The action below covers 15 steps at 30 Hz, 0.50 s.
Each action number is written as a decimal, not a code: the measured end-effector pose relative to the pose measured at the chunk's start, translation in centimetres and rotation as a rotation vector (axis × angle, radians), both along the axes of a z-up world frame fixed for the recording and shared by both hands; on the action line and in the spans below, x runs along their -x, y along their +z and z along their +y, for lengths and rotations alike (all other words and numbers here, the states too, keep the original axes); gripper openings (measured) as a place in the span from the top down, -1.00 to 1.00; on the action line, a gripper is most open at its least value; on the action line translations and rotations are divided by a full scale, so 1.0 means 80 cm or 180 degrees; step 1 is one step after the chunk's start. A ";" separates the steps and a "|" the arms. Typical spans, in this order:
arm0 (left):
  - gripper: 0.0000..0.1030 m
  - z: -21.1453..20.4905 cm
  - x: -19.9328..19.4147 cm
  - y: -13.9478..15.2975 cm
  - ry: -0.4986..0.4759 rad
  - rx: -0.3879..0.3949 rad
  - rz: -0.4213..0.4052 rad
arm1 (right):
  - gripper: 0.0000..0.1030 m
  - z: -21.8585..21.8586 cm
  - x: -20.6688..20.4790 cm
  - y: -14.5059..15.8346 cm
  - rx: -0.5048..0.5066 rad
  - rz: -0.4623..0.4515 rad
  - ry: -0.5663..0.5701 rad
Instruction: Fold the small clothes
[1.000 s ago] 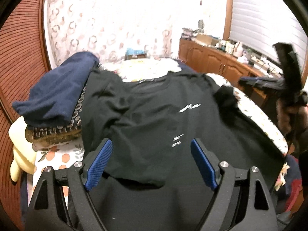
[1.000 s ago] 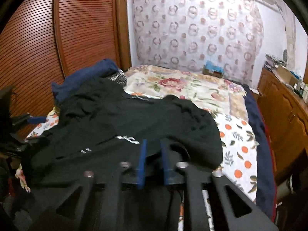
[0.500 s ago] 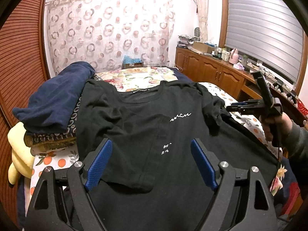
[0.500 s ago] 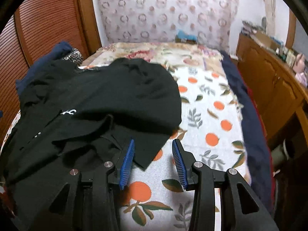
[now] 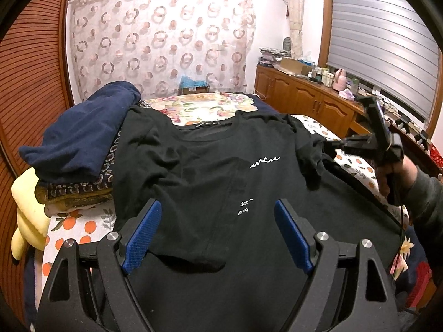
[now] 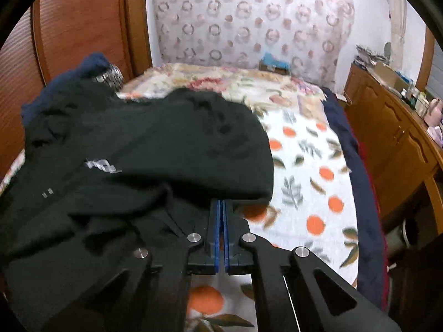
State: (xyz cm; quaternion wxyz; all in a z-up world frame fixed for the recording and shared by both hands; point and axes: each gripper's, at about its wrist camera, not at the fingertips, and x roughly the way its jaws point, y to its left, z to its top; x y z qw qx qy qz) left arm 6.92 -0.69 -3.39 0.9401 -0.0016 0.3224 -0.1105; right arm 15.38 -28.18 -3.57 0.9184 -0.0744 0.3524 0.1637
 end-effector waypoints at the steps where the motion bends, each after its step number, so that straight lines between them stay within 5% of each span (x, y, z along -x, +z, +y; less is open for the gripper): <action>1: -0.64 0.001 0.000 0.000 0.0005 0.0012 0.0000 | 0.97 0.004 -0.001 0.009 -0.0013 -0.0040 0.0024; 15: -0.64 0.018 0.006 -0.003 0.0075 0.0085 -0.0005 | 0.97 0.107 -0.032 0.078 0.0152 -0.0369 0.0524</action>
